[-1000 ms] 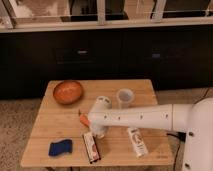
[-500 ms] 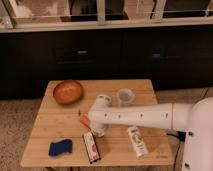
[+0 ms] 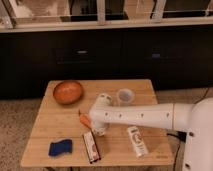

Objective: Push the eraser across the table

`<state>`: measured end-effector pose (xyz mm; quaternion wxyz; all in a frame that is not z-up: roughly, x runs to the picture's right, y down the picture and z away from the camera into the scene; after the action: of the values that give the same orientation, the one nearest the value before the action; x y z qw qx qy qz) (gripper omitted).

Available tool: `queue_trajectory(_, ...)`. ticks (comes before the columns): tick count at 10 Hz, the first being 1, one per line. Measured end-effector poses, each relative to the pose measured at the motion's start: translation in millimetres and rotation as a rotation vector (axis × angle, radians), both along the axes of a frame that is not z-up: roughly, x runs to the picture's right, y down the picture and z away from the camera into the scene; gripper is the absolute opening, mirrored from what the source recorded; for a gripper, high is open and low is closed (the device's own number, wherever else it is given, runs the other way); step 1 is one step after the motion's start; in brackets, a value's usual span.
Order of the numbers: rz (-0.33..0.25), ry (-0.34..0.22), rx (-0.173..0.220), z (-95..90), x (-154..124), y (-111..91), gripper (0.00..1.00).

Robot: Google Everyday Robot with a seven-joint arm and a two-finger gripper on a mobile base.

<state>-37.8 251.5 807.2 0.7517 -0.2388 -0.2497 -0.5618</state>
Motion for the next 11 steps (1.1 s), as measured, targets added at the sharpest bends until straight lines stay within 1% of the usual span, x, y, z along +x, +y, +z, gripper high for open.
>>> queue_trajectory(2,-0.005,-0.007,0.002,-0.9,0.6,2.3,0.17)
queue_trajectory(4,-0.031,-0.045,0.008,-10.9,-10.1,10.7,0.17)
queue_trajectory(7,-0.070,-0.098,0.015,-22.6,-18.8,17.0,0.17)
queue_trajectory(9,-0.096,-0.127,0.011,-30.5,-24.6,23.1,0.17)
queue_trajectory(11,-0.130,-0.153,-0.004,-34.7,-32.9,35.1,0.17)
